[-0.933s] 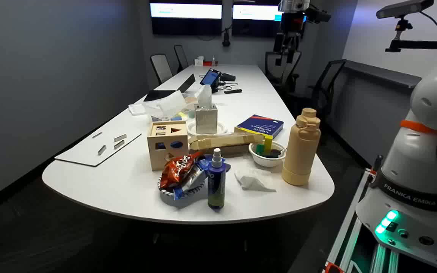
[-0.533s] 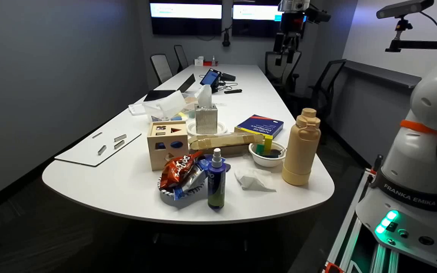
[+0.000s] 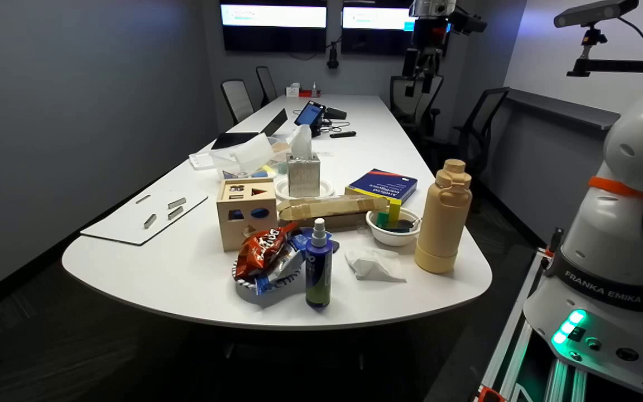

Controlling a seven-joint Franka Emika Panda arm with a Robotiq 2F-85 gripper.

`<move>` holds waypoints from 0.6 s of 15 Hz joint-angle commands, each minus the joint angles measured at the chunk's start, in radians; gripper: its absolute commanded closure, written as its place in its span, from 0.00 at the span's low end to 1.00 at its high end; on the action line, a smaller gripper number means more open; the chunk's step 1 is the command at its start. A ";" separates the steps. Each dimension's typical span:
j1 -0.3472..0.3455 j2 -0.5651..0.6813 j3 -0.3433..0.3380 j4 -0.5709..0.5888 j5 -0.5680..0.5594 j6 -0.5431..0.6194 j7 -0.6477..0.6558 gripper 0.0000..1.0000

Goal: Remove the yellow block from the white plate and put it inside the shape sorter through the square opening

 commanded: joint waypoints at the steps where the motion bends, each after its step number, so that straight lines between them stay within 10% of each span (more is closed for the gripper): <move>1: -0.009 0.001 0.008 0.002 0.004 -0.002 -0.003 0.00; 9: -0.026 -0.005 0.037 -0.056 -0.002 0.073 0.150 0.00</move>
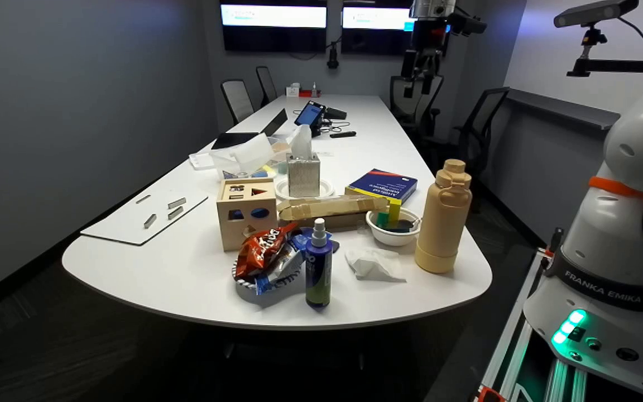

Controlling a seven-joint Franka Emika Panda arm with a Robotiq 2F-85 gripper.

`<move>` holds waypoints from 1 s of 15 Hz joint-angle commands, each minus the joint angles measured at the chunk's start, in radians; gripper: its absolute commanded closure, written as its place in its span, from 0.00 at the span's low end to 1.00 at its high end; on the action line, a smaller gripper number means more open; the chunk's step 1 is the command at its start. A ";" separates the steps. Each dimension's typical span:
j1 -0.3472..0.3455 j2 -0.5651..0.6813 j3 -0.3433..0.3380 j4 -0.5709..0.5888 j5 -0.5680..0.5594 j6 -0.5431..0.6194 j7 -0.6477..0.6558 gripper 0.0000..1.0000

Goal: Remove the yellow block from the white plate and put it inside the shape sorter through the square opening

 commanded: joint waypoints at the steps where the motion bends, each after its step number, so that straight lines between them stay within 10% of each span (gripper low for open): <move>1: -0.035 -0.008 0.044 -0.076 -0.010 0.109 0.193 0.00; 8: -0.116 0.043 0.154 -0.260 -0.100 0.383 0.658 0.00; 15: -0.150 0.106 0.259 -0.301 -0.217 0.311 1.133 0.00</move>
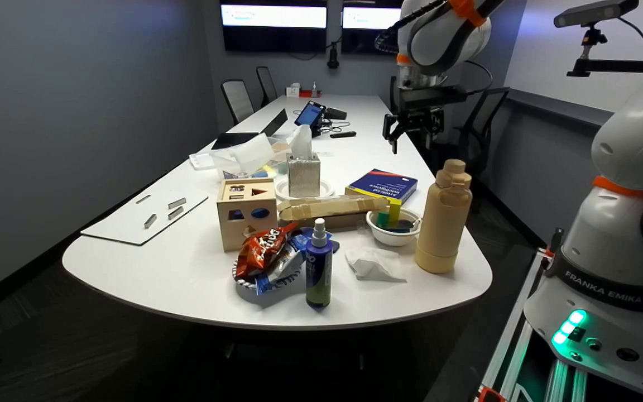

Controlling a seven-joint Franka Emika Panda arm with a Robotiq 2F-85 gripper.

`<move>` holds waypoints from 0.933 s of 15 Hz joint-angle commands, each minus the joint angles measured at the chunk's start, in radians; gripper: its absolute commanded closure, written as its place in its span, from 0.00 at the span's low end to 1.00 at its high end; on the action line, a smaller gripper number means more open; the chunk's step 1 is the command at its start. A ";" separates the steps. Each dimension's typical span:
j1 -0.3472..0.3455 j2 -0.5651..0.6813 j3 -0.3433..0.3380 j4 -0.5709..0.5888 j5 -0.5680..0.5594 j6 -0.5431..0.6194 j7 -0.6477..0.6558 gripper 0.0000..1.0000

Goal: Remove the yellow block from the white plate and put it inside the shape sorter through the square opening

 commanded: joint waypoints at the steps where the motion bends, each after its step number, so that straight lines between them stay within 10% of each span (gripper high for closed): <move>1: 0.009 0.023 0.034 -0.015 -0.014 -0.048 0.204 0.00; 14: 0.107 0.192 -0.011 -0.035 0.210 0.129 0.320 0.00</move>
